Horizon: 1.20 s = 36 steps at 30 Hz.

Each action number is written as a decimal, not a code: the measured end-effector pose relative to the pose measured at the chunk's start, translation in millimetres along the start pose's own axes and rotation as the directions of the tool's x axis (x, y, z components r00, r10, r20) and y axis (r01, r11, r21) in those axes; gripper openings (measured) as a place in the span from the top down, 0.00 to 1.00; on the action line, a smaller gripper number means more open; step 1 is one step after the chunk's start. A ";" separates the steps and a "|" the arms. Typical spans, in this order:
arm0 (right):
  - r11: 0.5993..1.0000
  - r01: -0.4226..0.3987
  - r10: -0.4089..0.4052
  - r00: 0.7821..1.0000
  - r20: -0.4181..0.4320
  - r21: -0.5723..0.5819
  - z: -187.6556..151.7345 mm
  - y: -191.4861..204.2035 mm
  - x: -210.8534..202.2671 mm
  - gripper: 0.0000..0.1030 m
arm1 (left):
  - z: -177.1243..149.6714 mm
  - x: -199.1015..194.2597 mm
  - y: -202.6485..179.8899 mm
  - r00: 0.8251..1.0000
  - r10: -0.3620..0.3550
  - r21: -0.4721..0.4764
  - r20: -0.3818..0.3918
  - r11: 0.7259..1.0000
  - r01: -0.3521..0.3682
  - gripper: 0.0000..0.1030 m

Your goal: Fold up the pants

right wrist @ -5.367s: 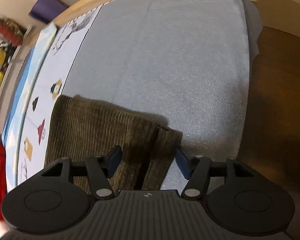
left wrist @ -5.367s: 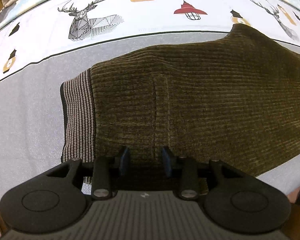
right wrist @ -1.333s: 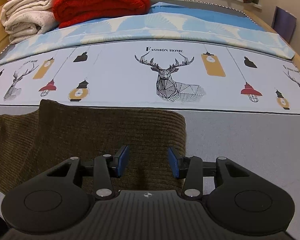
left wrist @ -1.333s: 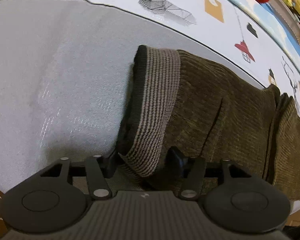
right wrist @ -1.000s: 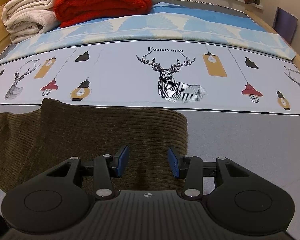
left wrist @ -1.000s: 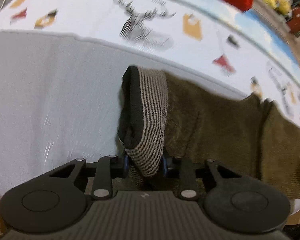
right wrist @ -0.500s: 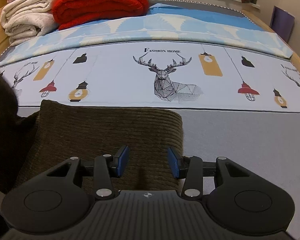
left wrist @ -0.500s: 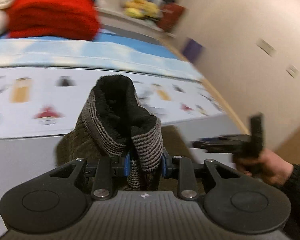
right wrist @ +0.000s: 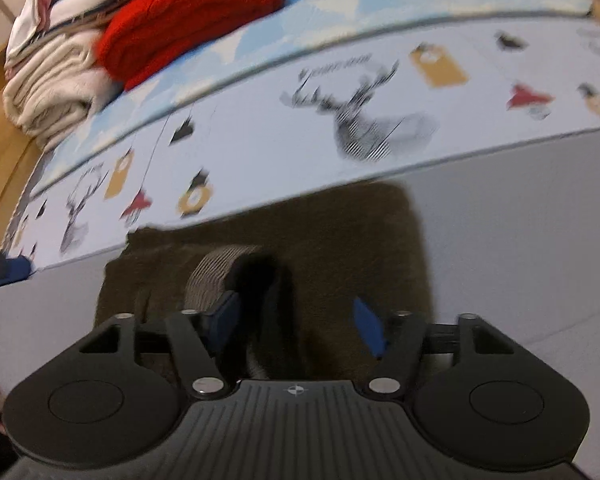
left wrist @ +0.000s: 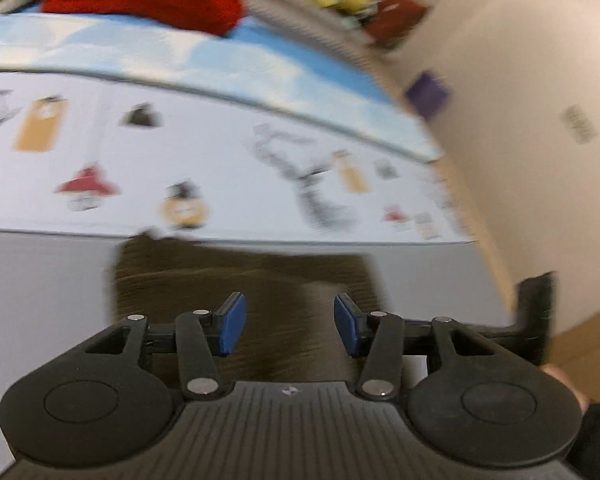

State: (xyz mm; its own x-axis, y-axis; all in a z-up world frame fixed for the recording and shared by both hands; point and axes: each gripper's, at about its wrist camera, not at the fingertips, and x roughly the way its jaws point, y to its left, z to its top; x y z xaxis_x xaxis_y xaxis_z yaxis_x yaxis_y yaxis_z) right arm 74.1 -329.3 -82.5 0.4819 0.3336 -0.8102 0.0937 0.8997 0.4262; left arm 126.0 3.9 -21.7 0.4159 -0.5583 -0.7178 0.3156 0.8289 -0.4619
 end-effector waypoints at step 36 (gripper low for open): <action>0.999 0.053 -0.053 0.997 0.056 0.001 2.7 -46.2 -38.6 0.55 | -27.8 4.9 -14.5 0.989 0.057 0.293 -0.133 0.956 -0.015 0.49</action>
State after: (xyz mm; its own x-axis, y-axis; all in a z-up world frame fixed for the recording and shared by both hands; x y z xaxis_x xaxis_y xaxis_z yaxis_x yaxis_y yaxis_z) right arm 53.5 -384.5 -69.8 0.5246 0.2691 -0.8077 0.1196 0.9160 0.3829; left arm 99.7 -9.9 -33.0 0.3160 -0.5009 -0.8058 0.5450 0.7910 -0.2780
